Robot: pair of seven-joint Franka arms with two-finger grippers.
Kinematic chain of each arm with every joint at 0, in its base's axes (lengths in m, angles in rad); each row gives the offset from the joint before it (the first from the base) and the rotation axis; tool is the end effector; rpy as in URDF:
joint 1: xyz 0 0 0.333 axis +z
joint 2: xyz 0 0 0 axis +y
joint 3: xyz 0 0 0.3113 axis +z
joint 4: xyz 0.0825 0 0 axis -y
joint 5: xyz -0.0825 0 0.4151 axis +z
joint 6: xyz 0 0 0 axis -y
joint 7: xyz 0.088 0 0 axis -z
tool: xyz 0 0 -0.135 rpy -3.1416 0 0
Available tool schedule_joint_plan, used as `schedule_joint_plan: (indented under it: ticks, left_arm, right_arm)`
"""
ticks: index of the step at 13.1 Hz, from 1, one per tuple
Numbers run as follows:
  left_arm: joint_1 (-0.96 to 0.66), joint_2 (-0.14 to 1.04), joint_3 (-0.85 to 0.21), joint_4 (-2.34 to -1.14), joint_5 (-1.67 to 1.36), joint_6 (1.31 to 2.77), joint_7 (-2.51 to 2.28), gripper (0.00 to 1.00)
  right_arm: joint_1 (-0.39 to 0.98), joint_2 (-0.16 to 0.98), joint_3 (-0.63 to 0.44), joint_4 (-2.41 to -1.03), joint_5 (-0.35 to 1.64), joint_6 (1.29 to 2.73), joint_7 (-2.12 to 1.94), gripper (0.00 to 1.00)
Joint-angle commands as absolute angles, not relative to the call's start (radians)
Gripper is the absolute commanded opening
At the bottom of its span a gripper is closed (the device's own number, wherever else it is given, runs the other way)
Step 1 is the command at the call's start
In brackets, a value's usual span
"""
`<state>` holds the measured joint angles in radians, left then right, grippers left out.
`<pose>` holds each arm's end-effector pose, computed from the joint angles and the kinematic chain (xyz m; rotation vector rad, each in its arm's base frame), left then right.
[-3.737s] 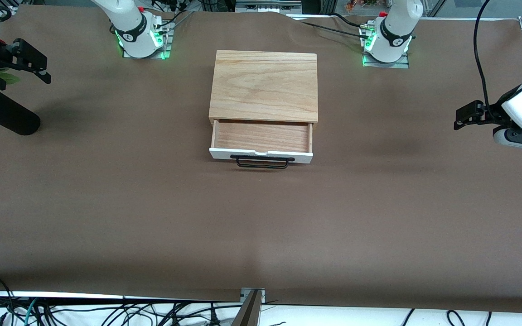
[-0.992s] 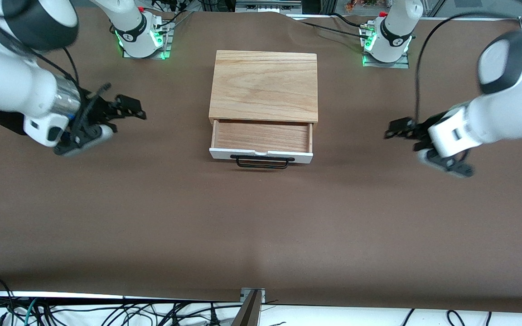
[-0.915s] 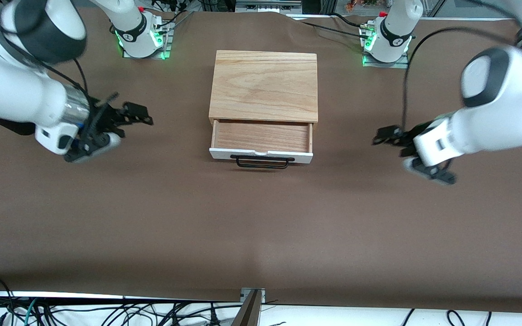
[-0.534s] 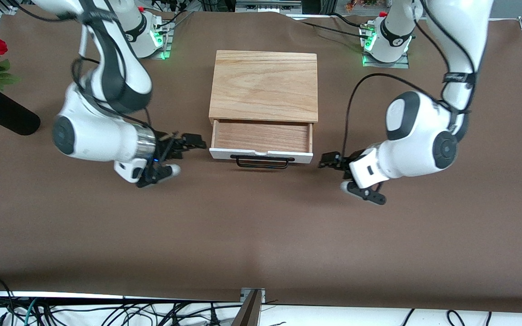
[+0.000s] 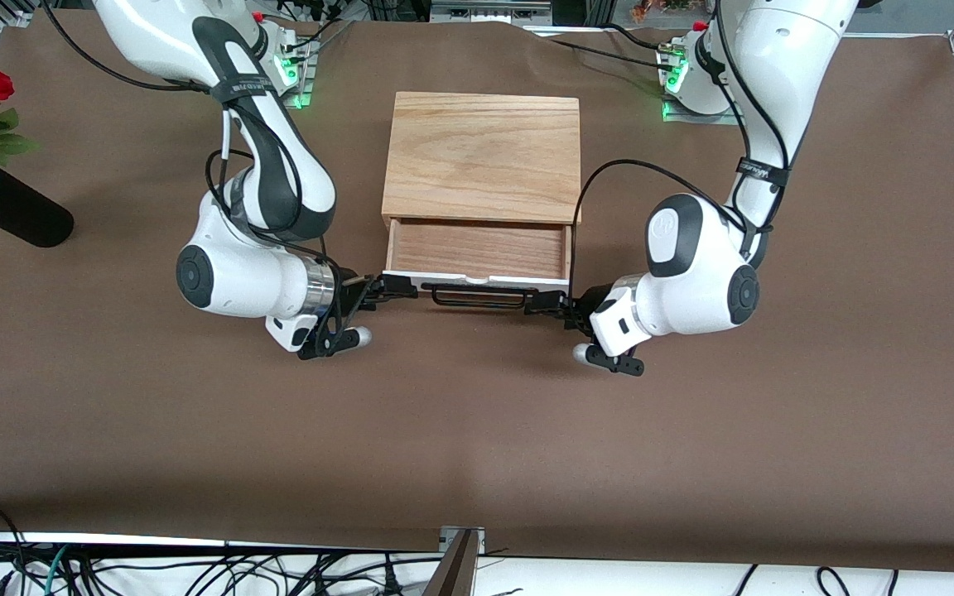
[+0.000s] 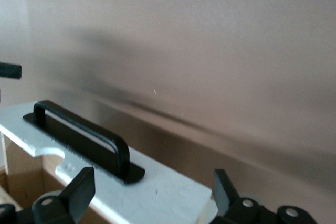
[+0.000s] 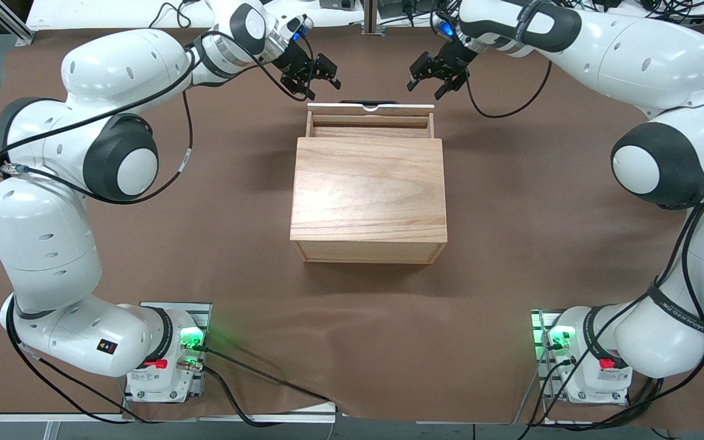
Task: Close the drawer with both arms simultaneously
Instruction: 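Move the left gripper and the right gripper toward the white drawer front, then push the drawer front into the cabinet with both grippers together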
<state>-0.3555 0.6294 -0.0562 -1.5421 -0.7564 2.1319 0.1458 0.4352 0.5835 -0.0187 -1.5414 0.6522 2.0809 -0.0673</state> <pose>0.6548 -0.3309 0.2484 2.4832 -0.1440 -0.1643 0.6455 0.3370 0.2730 -2.5949 -0.1914 0.1816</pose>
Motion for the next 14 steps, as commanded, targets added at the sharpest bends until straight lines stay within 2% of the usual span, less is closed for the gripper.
schedule_joint_plan:
  ticks: [1, 14]
  left_arm:
    - [-0.37, 0.647, -0.046, -1.535, -0.787, 2.123, 0.16, 1.0]
    - [-0.38, 0.661, -0.046, -1.537, -0.785, 1.875, 0.161, 1.0]
  right_arm:
    - [0.482, 0.607, -0.025, -1.519, 0.669, 2.114, -0.048, 1.0]
    - [0.494, 0.574, 0.018, -1.653, 0.675, 2.095, -0.046, 1.0]
